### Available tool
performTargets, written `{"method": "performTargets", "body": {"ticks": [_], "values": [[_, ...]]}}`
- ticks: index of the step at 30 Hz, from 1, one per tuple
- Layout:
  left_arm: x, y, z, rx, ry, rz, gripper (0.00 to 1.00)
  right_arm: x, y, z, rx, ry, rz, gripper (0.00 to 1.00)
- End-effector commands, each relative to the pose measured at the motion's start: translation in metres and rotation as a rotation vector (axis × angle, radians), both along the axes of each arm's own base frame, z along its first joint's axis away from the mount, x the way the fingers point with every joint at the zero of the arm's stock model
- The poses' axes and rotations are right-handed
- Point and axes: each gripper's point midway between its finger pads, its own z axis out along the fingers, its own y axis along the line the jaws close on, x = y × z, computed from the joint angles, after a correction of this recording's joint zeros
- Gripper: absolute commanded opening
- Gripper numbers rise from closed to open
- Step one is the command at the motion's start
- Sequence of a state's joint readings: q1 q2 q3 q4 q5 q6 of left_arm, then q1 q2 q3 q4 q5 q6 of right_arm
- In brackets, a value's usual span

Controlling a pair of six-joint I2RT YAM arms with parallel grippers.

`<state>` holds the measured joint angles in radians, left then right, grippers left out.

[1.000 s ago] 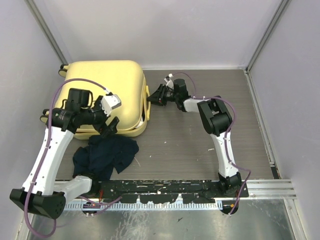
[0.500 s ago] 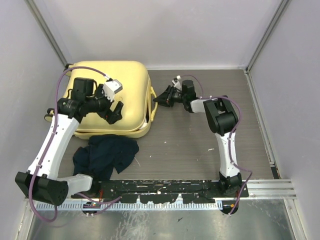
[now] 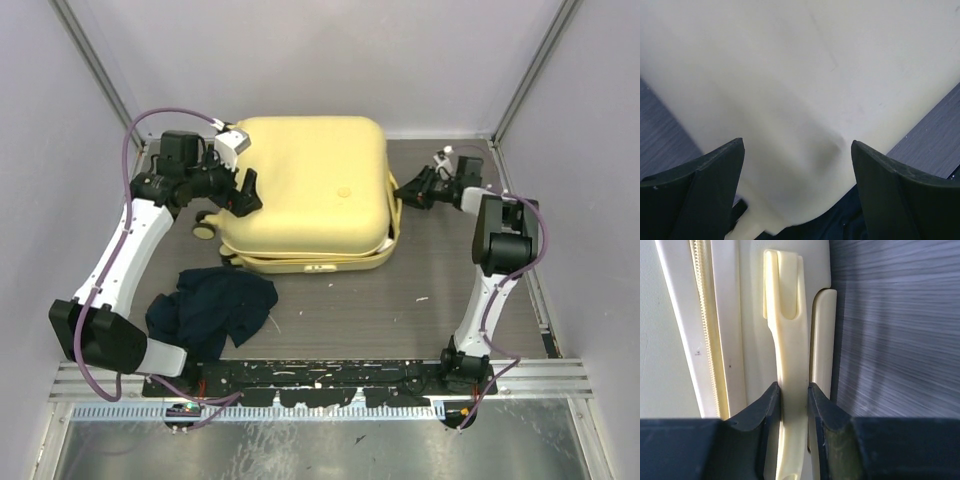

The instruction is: Pack the luggage

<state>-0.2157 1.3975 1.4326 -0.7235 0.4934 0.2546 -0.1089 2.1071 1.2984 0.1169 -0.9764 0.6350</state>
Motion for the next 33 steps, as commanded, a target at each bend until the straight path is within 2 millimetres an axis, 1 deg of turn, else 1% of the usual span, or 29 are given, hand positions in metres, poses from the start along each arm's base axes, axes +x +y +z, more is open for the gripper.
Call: {"method": "performTargets", "body": {"ticks": [1,3,5,6,7,9,11,12,14,16,18,20,22,24,27,30,33], "values": [[0.018,-0.008,0.040,-0.088,-0.114,0.021,0.88,0.006,-0.073,0.045,-0.213,-0.209,0.019,0.01],[0.024,0.000,0.038,-0.099,-0.106,0.063,0.88,0.006,-0.095,0.038,-0.276,-0.204,0.024,0.01],[0.035,0.013,0.038,-0.164,-0.061,0.115,0.83,0.009,-0.116,0.034,-0.345,-0.203,0.025,0.01],[0.044,0.027,0.040,-0.205,-0.038,0.147,0.80,0.011,-0.127,0.035,-0.378,-0.213,0.027,0.01],[0.050,0.036,0.037,-0.236,-0.004,0.176,0.77,0.013,-0.135,0.034,-0.405,-0.215,0.027,0.01],[0.065,0.052,0.036,-0.246,0.013,0.227,0.73,0.014,-0.151,0.031,-0.456,-0.216,0.032,0.01],[0.080,0.067,0.032,-0.214,0.004,0.278,0.73,0.013,-0.161,0.026,-0.497,-0.205,0.041,0.01],[0.090,0.078,0.026,-0.189,0.003,0.317,0.72,0.013,-0.164,0.025,-0.513,-0.203,0.044,0.01],[0.104,0.096,0.021,-0.153,-0.005,0.383,0.72,0.011,-0.167,0.022,-0.533,-0.198,0.047,0.01],[0.115,0.113,0.014,-0.109,0.003,0.441,0.71,0.010,-0.168,0.019,-0.538,-0.187,0.043,0.01],[0.123,0.126,0.000,-0.056,0.020,0.469,0.71,0.010,-0.167,0.016,-0.534,-0.177,0.040,0.01],[0.127,0.133,-0.018,0.003,0.042,0.464,0.71,0.011,-0.164,0.014,-0.532,-0.173,0.043,0.01],[0.131,0.136,-0.034,0.031,0.070,0.461,0.70,0.013,-0.160,0.013,-0.538,-0.173,0.052,0.01],[0.134,0.136,-0.049,0.046,0.096,0.448,0.69,0.014,-0.150,0.012,-0.540,-0.176,0.070,0.01],[0.136,0.129,-0.069,0.042,0.142,0.414,0.67,0.016,-0.134,0.007,-0.552,-0.179,0.104,0.01],[0.130,0.113,-0.090,0.049,0.195,0.350,0.64,0.021,-0.119,0.006,-0.578,-0.195,0.140,0.01],[0.115,0.081,-0.104,0.052,0.240,0.246,0.62,0.028,-0.103,0.005,-0.588,-0.216,0.174,0.01]]}}
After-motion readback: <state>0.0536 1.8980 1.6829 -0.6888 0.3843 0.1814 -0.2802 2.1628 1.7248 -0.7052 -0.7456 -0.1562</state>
